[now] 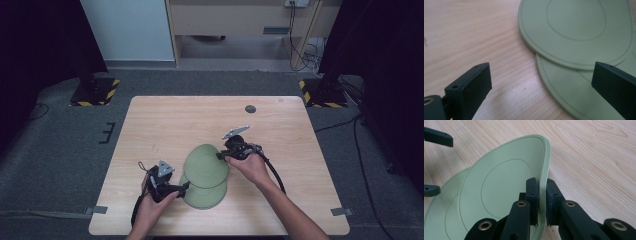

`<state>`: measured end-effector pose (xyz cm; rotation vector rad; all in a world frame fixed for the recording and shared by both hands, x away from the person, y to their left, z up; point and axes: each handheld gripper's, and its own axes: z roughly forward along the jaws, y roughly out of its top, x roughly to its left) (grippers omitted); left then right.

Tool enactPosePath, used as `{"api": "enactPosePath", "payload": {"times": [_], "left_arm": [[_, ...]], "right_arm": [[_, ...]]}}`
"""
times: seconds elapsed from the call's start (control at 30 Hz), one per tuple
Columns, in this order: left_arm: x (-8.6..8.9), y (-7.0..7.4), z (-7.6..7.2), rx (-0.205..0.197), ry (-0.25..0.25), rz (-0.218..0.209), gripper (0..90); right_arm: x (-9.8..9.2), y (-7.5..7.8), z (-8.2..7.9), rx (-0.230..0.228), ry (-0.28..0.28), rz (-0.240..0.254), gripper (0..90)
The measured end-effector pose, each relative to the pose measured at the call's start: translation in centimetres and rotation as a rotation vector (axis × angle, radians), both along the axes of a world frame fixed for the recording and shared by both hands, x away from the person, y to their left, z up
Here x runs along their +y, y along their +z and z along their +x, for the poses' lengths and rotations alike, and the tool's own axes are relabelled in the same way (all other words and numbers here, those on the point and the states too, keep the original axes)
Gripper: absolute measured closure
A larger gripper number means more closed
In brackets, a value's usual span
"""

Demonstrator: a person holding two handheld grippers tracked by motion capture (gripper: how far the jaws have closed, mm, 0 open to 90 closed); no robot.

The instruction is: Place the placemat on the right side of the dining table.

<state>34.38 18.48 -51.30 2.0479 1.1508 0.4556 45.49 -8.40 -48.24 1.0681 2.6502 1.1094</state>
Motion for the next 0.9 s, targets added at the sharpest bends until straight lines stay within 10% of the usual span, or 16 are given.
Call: {"api": "enactPosePath", "payload": {"times": [0.9], "left_arm": [[-1.9,-1.9,1.9,0.037,-0.027,0.005,0.2]], "right_arm": [[0.2,1.6,0.6,0.003,0.008,-0.02,84.2]]}}
